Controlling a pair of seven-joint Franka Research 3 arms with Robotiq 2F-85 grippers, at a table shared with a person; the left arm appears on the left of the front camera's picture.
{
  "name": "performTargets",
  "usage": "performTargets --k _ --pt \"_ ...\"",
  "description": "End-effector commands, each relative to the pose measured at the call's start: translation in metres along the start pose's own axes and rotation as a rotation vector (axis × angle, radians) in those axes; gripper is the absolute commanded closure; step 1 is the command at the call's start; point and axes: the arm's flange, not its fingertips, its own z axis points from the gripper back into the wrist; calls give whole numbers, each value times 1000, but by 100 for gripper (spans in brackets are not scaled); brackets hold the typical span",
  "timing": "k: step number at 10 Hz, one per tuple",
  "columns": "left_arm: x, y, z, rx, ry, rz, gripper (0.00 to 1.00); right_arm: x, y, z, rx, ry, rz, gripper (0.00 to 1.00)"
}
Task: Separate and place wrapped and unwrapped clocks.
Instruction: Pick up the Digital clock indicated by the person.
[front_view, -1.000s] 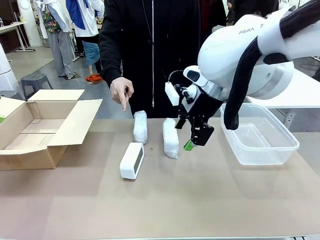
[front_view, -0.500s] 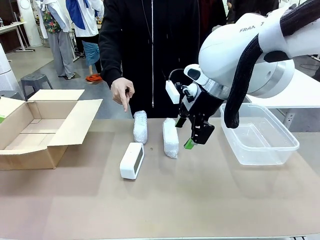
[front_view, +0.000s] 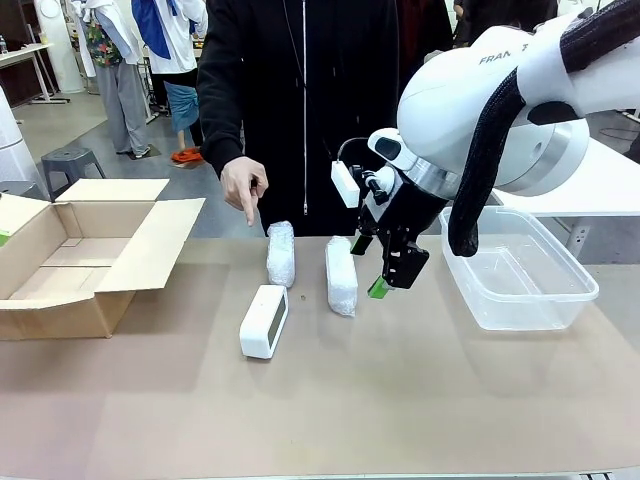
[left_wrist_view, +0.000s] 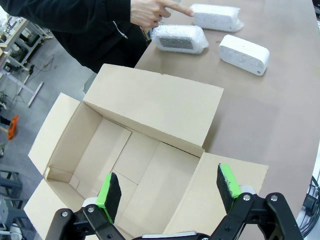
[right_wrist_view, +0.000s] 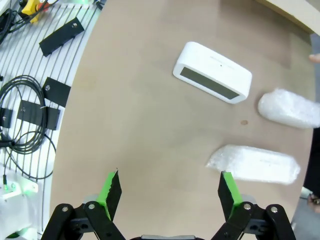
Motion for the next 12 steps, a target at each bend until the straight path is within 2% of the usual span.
performTargets --k 1,4,7,12 --pt "-3 2 -1 -7 -17 -13 0 11 -6 -6 12 23 49 0" --pt "-3 2 -1 -7 -17 -13 0 39 -23 -21 33 73 173 0" --pt "-3 2 -1 -7 -17 -13 0 56 -31 -39 42 174 294 0" --pt "-3 2 -1 -7 -17 -13 0 91 -55 -82 132 196 475 0"
